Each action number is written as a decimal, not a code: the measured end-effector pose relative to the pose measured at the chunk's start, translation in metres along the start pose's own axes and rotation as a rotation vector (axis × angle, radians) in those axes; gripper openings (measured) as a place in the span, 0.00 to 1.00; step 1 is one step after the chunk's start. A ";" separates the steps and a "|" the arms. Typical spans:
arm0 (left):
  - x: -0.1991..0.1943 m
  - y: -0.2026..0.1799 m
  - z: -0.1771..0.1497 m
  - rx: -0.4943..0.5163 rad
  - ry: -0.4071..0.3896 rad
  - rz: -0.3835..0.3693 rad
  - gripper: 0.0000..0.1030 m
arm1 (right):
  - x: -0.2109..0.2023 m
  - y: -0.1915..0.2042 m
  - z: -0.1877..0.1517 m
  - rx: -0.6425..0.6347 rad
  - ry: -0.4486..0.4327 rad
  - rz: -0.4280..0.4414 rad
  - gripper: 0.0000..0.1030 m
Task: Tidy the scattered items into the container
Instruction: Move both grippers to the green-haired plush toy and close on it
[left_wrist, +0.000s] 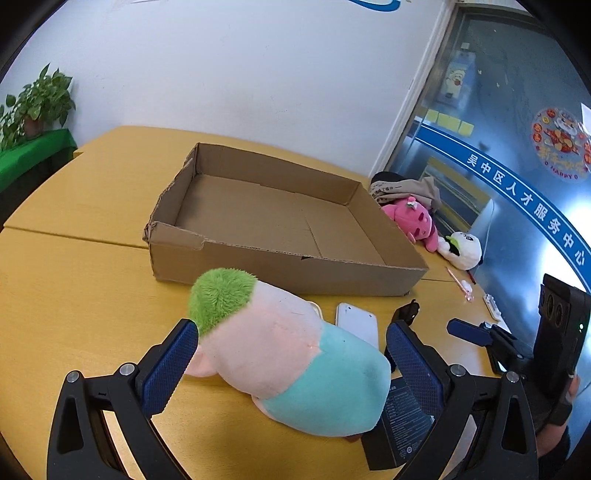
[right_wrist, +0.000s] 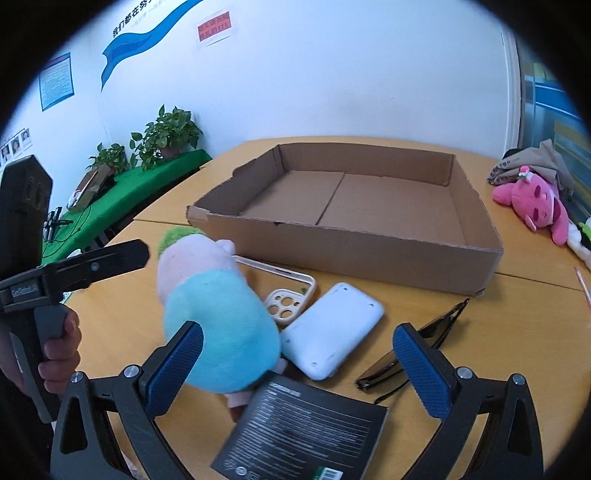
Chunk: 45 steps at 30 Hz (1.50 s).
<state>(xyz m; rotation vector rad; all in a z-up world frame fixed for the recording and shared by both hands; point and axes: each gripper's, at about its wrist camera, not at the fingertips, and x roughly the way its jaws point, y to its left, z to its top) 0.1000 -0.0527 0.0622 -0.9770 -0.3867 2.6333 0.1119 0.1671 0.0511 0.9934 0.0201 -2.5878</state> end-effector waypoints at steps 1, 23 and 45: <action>0.001 0.000 0.000 -0.006 0.000 0.001 1.00 | -0.002 0.004 0.000 -0.010 -0.006 -0.012 0.99; 0.024 0.014 0.003 -0.043 0.031 0.000 1.00 | 0.021 0.018 0.005 -0.043 0.060 0.044 0.99; 0.075 0.057 0.003 -0.161 0.147 -0.127 0.86 | 0.076 0.062 -0.001 -0.208 0.226 0.184 0.97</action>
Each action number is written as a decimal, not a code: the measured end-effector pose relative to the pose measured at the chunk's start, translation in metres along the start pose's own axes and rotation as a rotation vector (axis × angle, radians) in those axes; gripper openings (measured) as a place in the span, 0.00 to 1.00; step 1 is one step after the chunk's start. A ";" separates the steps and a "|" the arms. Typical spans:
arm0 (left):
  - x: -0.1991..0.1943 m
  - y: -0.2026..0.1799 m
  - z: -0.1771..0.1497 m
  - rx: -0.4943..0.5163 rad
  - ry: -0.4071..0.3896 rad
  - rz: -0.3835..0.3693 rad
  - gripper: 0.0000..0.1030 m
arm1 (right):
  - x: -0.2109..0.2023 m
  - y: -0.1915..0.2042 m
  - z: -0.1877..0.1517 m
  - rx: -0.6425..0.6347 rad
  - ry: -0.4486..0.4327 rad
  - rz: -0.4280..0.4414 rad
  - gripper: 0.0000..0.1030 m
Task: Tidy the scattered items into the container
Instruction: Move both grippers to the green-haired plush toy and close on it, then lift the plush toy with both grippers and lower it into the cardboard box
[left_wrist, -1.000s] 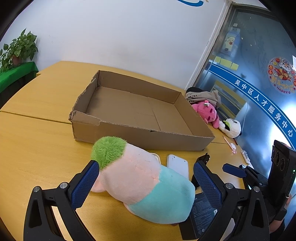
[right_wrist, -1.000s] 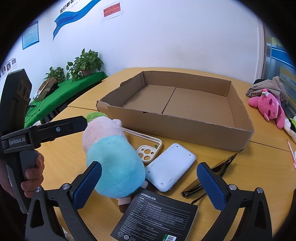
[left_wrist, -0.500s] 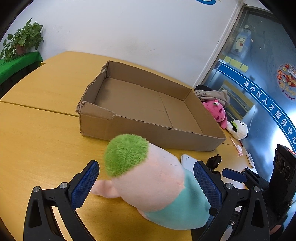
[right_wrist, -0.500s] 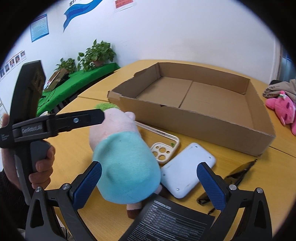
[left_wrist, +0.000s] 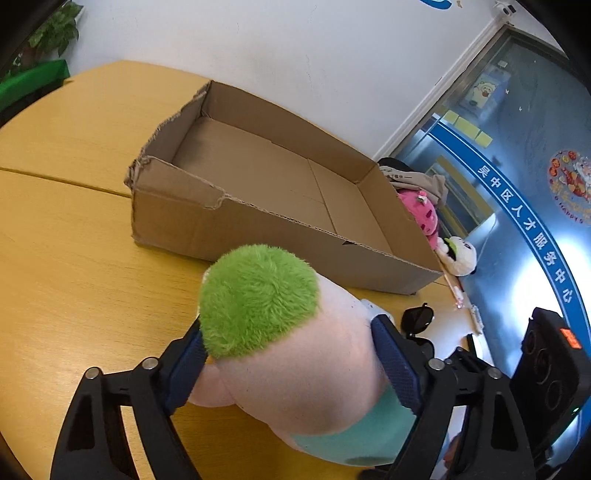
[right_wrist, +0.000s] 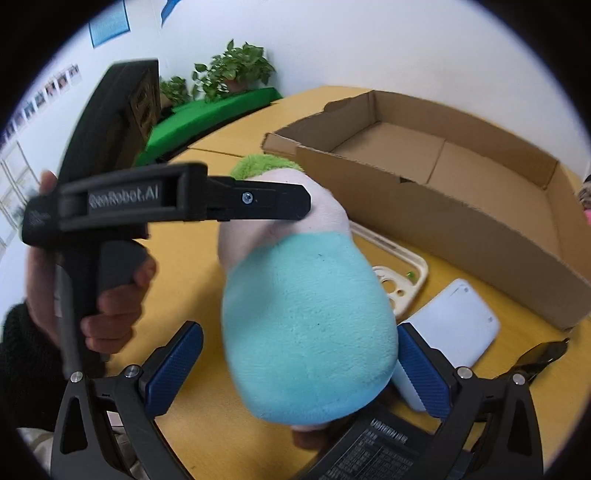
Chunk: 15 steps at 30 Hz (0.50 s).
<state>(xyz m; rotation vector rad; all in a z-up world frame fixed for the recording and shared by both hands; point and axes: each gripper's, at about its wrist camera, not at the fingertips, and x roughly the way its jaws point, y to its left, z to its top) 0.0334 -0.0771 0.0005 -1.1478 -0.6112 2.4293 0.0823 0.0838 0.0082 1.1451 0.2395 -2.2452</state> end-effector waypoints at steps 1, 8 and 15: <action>0.001 -0.001 0.000 0.010 0.003 0.001 0.85 | 0.004 0.001 0.000 -0.011 0.016 -0.017 0.96; -0.001 -0.011 0.000 0.056 0.005 -0.011 0.77 | 0.011 0.003 -0.005 -0.020 0.053 -0.058 0.81; -0.025 -0.027 0.015 0.131 -0.037 0.006 0.73 | -0.011 0.008 -0.002 0.045 -0.053 -0.021 0.72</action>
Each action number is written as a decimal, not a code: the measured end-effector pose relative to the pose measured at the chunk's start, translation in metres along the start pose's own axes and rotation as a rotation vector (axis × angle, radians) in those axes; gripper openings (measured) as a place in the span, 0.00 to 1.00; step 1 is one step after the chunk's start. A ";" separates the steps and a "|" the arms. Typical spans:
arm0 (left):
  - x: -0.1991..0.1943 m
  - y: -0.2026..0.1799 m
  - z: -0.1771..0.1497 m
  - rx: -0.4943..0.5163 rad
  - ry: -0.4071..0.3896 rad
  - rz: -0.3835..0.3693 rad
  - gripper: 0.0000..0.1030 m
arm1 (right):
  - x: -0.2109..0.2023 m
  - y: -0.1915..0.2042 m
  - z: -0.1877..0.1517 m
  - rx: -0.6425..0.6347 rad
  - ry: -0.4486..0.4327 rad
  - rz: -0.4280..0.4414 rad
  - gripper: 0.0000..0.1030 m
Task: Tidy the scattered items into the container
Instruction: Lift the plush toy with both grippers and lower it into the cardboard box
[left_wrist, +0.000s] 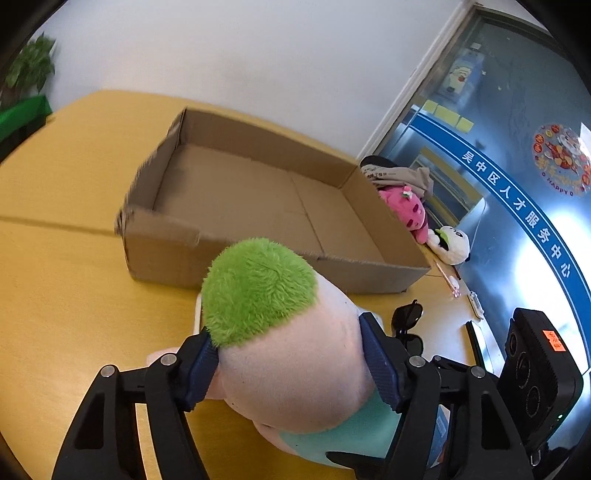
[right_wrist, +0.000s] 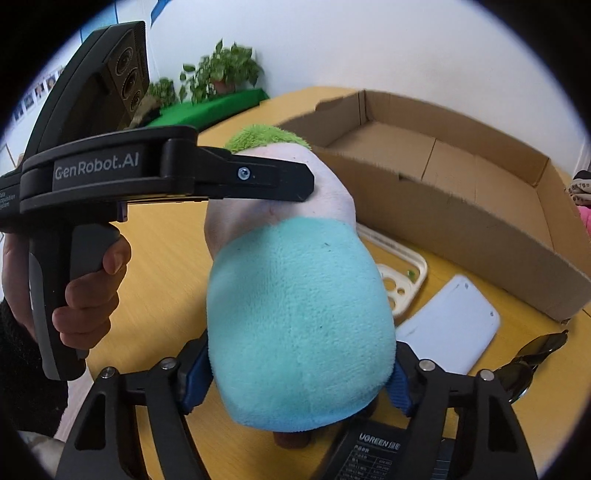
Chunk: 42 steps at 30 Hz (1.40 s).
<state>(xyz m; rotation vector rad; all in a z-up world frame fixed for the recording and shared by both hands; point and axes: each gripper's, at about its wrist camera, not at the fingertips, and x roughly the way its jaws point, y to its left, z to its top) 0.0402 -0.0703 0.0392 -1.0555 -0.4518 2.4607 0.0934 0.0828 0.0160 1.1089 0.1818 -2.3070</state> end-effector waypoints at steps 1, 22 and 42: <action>-0.004 -0.003 0.006 0.015 -0.009 0.002 0.73 | -0.004 0.001 0.003 0.006 -0.018 0.004 0.72; -0.006 -0.048 0.249 0.347 -0.126 -0.011 0.71 | -0.063 -0.066 0.191 0.169 -0.288 -0.018 0.71; 0.175 0.042 0.306 0.385 0.171 0.035 0.63 | 0.135 -0.141 0.232 0.555 -0.077 0.096 0.71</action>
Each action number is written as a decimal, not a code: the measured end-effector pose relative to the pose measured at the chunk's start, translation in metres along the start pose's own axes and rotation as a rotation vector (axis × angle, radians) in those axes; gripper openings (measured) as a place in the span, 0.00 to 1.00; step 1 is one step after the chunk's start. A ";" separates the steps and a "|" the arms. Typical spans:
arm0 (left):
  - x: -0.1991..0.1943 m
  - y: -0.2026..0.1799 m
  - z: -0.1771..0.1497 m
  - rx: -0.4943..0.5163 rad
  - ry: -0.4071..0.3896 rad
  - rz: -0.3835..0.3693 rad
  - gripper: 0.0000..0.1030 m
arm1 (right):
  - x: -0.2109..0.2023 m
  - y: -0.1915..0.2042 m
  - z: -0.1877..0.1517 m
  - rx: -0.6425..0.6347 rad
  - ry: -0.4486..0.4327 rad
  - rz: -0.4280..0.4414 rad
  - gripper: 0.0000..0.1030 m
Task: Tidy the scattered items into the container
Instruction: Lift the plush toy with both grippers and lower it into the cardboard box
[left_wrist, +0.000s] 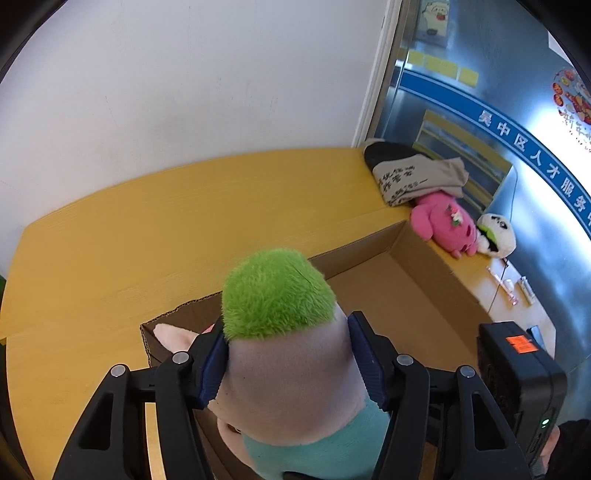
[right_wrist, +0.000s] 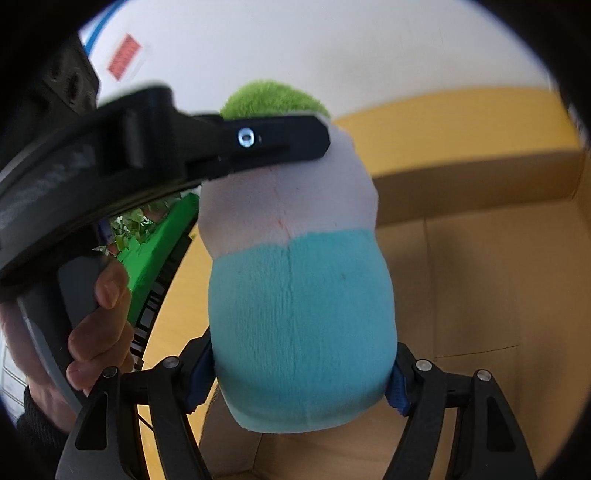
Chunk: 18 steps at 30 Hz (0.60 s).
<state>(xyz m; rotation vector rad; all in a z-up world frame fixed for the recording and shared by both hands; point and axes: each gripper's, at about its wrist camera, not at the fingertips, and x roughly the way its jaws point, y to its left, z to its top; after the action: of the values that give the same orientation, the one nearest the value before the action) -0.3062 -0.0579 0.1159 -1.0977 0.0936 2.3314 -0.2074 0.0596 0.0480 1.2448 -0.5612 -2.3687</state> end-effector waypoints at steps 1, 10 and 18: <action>0.007 0.005 -0.001 0.000 0.015 0.004 0.62 | 0.012 -0.002 0.000 0.015 0.023 0.007 0.71; 0.051 0.050 -0.013 -0.071 0.102 0.033 0.62 | 0.063 -0.012 -0.005 0.050 0.133 0.009 0.72; 0.068 0.072 -0.021 -0.194 0.098 0.076 0.73 | 0.064 -0.017 -0.017 0.072 0.149 0.012 0.88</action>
<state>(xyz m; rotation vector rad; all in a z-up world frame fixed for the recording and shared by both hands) -0.3636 -0.0936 0.0403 -1.3250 -0.0570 2.3923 -0.2289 0.0379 -0.0129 1.4309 -0.6090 -2.2399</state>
